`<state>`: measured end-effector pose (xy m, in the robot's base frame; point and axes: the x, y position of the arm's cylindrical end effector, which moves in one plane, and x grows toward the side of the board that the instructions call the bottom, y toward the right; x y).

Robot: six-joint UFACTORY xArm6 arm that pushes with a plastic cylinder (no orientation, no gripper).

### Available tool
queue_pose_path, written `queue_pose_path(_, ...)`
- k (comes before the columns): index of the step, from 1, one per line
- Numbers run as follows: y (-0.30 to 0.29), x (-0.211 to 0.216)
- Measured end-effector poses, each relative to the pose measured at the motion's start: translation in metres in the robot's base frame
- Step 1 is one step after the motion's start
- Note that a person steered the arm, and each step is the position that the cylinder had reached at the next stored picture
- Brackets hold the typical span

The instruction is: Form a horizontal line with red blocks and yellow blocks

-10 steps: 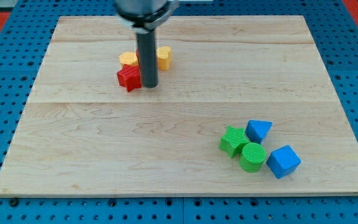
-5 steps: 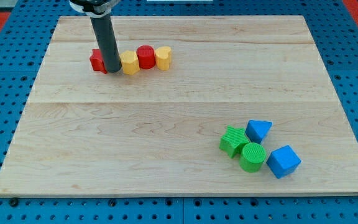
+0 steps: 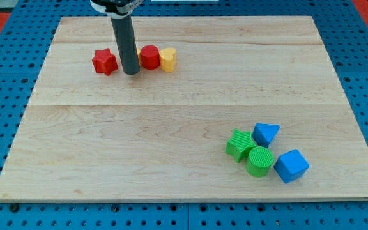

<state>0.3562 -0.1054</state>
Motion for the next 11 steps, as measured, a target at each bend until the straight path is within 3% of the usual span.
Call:
queue_pose_path(1,0.0,-0.005)
queue_pose_path(2,-0.001,0.035)
queue_pose_path(4,-0.022,-0.006)
queue_pose_path(7,-0.018,0.015)
queue_pose_path(9,-0.045,-0.025)
queue_pose_path(11,-0.031,0.013)
